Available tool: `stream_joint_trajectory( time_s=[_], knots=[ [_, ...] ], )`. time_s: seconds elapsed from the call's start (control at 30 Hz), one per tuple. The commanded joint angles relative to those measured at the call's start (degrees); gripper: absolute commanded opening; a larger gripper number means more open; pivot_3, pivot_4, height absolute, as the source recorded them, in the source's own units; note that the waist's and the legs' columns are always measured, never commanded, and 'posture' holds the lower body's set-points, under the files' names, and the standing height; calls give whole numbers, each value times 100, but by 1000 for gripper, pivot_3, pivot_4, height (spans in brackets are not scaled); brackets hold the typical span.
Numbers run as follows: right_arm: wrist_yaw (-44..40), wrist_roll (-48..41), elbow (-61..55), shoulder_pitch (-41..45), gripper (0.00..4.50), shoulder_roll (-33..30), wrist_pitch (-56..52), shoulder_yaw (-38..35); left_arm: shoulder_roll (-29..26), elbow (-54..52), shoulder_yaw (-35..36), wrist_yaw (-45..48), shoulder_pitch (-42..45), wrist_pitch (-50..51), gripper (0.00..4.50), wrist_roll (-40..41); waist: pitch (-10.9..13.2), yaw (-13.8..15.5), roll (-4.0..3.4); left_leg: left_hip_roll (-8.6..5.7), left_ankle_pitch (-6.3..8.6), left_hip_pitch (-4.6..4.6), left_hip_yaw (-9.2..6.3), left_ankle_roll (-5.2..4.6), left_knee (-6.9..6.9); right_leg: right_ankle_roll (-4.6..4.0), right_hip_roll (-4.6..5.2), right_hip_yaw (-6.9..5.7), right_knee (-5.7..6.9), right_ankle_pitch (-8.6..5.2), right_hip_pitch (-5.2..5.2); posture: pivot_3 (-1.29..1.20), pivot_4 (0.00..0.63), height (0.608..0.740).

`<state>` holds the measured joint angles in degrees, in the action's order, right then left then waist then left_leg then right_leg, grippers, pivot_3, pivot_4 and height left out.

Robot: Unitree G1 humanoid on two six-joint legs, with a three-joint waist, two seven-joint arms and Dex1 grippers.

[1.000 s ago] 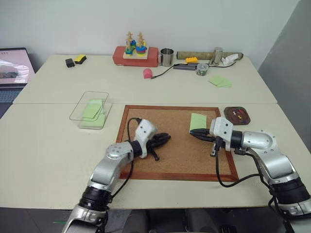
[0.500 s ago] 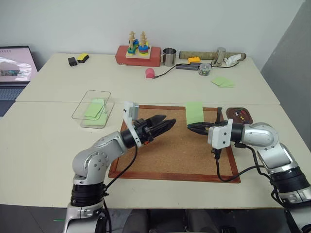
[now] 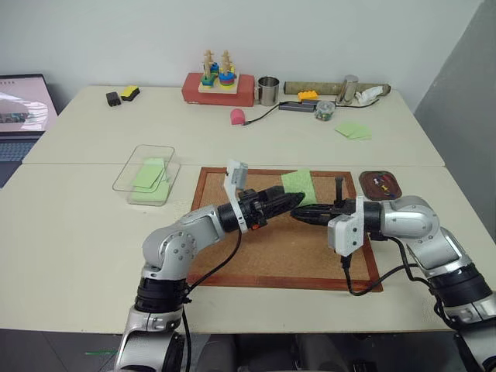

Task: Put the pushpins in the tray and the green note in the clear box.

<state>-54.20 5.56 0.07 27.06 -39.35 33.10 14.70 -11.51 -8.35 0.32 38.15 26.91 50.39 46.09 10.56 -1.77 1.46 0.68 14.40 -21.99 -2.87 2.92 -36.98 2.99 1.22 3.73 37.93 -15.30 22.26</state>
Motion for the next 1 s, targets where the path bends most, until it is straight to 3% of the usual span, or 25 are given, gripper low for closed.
stream_joint_trajectory(
  time_s=[0.03, 0.47, 1.0],
  knots=[
    [37, -85, -273, 78, 0, 24, 38, -9, -25, -62, -99, 107, 50, -113, 2271, -47, 0, 0, 0, 0, 0, 0, 0, 0, 0, 0, 0, 0, 0, 0, 0, 0, 150, 740],
    [56, -139, -378, 22, 0, 100, 109, 25, -36, 13, -216, 182, -14, -285, 5, -278, 0, 2, 0, 0, 0, 0, -1, 0, 0, 0, 0, 0, 0, 0, 0, 0, 150, 740],
    [369, -579, -652, -186, 0, -25, 428, -401, 135, 635, -194, -107, 25, -1127, 5, -1053, 0, 9, 0, -1, 0, -1, 0, 0, 0, 0, 1, 0, -1, 0, 0, 0, 150, 740]
  ],
)
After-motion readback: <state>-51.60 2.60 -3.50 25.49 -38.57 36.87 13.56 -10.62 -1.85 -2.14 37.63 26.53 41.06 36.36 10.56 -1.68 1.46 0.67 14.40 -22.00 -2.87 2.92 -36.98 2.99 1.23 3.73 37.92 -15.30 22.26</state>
